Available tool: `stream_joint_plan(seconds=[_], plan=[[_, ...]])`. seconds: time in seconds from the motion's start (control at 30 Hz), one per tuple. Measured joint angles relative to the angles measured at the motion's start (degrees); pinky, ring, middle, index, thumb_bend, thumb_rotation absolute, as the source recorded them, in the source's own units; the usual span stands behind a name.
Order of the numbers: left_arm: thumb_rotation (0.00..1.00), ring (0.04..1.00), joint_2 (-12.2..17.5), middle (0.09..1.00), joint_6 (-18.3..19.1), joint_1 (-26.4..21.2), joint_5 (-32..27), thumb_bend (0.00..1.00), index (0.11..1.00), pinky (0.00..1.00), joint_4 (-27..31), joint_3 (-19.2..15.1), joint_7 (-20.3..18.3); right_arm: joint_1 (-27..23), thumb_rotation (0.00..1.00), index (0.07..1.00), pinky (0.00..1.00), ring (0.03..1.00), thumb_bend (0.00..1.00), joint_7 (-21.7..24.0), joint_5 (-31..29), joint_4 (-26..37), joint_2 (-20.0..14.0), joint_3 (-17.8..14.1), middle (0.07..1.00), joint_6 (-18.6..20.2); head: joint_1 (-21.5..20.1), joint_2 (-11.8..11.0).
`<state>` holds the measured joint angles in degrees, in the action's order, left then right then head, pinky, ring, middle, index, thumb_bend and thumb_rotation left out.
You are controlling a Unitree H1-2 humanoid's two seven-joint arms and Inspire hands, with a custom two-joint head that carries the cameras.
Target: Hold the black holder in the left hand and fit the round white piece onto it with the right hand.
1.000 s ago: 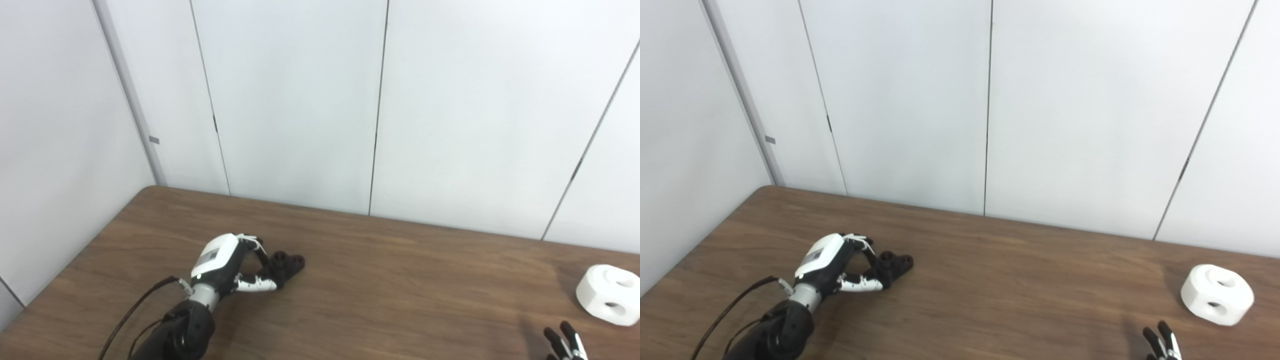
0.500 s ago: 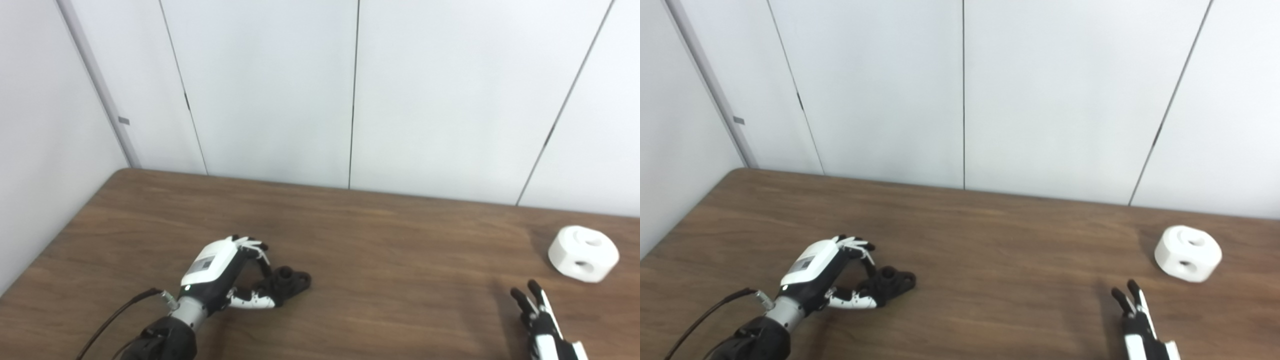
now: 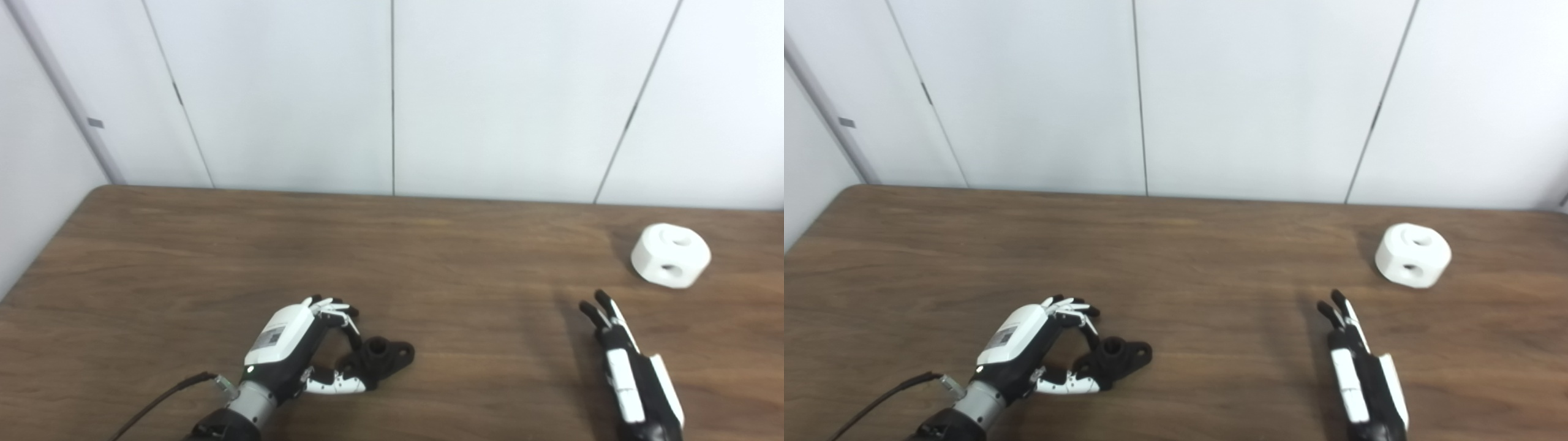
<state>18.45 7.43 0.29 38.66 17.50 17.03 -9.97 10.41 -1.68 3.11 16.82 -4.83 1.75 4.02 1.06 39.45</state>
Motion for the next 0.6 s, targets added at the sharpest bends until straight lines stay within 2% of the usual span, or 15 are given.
stream_joint_plan(seconds=[0.17,0.27,0.3,0.6], plan=[[0.06,0.922,-2.29,0.827,0.11,1.9,1.83,0.52,0.485,1.0,1.75,2.4,-1.78,0.11,1.0,0.953,1.0,0.961,0.56,-0.25,0.06,1.05,0.17,0.82,0.914,1.37,-1.67,1.85],[0.06,0.926,-2.38,0.834,0.44,2.78,3.38,0.52,0.486,1.0,3.75,4.01,-3.91,0.19,1.0,0.951,1.0,0.953,0.56,-0.31,0.23,2.29,0.24,1.12,0.915,2.49,-2.38,2.83],[0.06,0.925,-2.51,0.833,0.46,3.07,4.14,0.52,0.486,1.0,3.99,4.64,-4.19,0.19,1.0,0.951,1.0,0.954,0.57,-0.38,0.32,2.79,0.24,1.13,0.914,2.54,-3.08,4.39],[0.06,0.911,-5.26,0.825,-0.18,4.74,6.26,0.52,0.485,1.0,4.45,7.28,-3.73,0.19,1.0,0.945,1.0,0.948,0.63,-0.67,1.02,4.81,0.24,1.06,0.908,5.25,-3.0,5.9]])
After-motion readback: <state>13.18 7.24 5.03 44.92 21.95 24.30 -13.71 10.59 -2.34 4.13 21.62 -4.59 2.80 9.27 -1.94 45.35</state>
